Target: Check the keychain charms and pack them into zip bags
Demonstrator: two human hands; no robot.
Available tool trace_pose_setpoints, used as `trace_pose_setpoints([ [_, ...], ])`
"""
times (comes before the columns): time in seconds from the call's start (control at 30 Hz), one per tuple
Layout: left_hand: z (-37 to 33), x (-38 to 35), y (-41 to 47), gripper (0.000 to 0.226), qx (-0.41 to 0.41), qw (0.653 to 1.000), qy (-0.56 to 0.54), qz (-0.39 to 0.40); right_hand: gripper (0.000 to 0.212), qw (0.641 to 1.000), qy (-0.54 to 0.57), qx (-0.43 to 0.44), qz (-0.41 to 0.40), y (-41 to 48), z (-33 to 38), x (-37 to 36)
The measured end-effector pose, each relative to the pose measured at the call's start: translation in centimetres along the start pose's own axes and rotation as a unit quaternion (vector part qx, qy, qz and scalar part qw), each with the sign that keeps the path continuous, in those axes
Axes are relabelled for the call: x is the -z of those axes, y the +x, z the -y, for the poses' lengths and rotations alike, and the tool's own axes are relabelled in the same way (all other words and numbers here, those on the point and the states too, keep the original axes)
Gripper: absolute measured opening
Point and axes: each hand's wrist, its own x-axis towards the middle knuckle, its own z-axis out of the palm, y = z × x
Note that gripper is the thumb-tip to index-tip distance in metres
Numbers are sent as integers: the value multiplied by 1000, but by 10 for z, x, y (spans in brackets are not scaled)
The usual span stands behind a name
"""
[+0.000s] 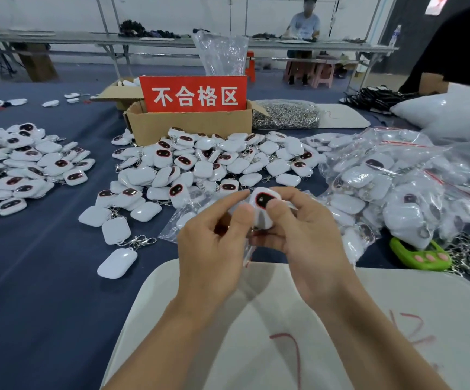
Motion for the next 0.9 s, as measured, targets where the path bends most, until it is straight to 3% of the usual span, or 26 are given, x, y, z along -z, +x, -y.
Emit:
trace_pose_setpoints([
  [0.2, 2, 3, 10, 19, 55, 992, -111, 0, 33, 998, -38, 8, 44, -4, -4, -2],
  [0.47, -2, 4, 12, 19, 81, 981, -172, 36, 36, 998, -28, -2, 48, -3, -1, 2],
  [0.73, -3, 4, 10, 20, 119, 980, -156, 42, 31, 999, -46, -8, 8, -2, 1, 3],
  [0.9, -5, 2, 9, 21, 145, 975, -161, 41, 36, 999, 6, -41, 31, -1, 3, 4],
])
